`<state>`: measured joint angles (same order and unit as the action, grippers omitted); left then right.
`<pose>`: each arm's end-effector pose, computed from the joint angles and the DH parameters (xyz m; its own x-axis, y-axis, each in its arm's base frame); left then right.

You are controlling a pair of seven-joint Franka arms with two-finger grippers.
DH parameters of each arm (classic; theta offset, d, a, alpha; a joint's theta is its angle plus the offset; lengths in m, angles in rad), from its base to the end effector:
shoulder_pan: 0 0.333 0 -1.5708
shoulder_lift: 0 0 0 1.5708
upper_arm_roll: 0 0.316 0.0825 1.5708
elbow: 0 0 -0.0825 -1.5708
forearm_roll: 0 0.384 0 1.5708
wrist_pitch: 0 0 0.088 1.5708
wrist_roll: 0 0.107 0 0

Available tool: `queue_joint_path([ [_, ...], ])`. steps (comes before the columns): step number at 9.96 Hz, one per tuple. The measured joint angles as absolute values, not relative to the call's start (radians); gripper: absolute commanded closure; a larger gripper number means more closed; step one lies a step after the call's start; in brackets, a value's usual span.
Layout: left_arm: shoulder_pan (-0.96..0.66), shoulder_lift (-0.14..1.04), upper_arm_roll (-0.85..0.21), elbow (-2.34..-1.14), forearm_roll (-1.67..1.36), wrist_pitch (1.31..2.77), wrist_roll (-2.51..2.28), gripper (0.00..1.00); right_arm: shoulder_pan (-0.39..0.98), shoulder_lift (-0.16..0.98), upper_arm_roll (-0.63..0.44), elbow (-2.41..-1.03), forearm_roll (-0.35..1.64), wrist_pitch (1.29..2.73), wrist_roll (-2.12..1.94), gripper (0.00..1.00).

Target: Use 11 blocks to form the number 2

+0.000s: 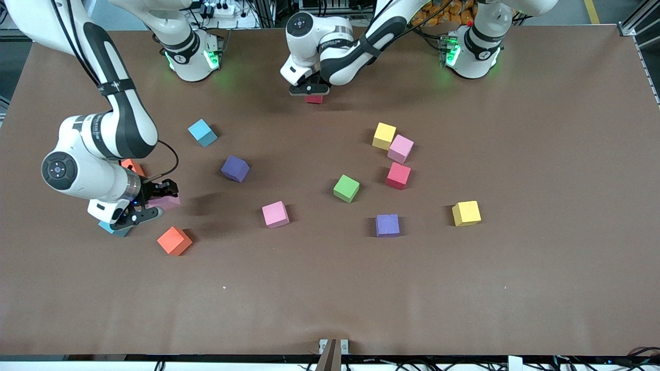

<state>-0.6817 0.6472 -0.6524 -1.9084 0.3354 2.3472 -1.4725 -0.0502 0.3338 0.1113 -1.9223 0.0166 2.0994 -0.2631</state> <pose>0.1672 -0.5979 0.2108 0.9881 -0.0166 -0.1527 -0.0197 -0.9996 -0.0187 0.6003 0.0348 0.3071 0.9411 0.3093 -0.1363 0.2995 -0.9501 -0.0877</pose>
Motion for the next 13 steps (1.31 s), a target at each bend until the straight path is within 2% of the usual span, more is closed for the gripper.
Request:
queue_joint_path([
  [6,-0.683,0.713,-0.647,-1.827,0.335,2.291,-1.469,1.0,-0.05,0.334,0.111,-1.922,0.017,2.098,-0.263,0.37],
  [7,-0.683,0.717,-0.647,-1.822,0.335,2.285,-1.469,0.93,-0.05,0.334,0.111,-1.922,0.017,2.098,-0.263,0.37],
  [8,-0.683,0.719,-0.647,-1.818,0.335,2.281,-1.469,0.01,-0.05,0.334,0.111,-1.922,0.017,2.098,-0.263,0.37],
  [13,-0.683,0.723,-0.645,-1.794,0.336,2.226,-1.468,0.0,-0.05,0.334,0.111,-1.922,0.017,2.098,-0.263,0.37],
])
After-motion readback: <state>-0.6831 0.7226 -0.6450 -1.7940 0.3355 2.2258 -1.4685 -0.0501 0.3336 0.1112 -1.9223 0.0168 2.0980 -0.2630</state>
